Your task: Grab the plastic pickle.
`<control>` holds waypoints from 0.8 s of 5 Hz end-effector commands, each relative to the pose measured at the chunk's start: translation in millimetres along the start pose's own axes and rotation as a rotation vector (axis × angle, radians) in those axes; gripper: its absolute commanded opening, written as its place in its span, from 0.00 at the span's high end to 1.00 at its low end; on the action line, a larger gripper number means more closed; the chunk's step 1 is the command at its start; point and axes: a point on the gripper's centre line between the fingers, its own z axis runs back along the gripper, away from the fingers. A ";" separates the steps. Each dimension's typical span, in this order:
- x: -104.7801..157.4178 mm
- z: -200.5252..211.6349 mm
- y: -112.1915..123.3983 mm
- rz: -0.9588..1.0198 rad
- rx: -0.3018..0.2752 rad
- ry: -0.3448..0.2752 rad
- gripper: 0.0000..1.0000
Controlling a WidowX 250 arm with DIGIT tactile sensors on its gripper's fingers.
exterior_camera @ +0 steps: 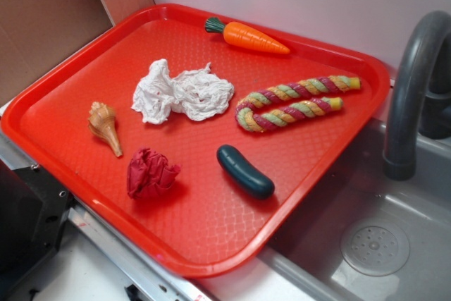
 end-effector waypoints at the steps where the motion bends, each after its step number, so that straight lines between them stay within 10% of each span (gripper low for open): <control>1: 0.0 0.0 0.0 0.000 0.000 0.000 0.00; 4: 62.8 -37.6 -87.8 -0.779 0.158 0.037 0.00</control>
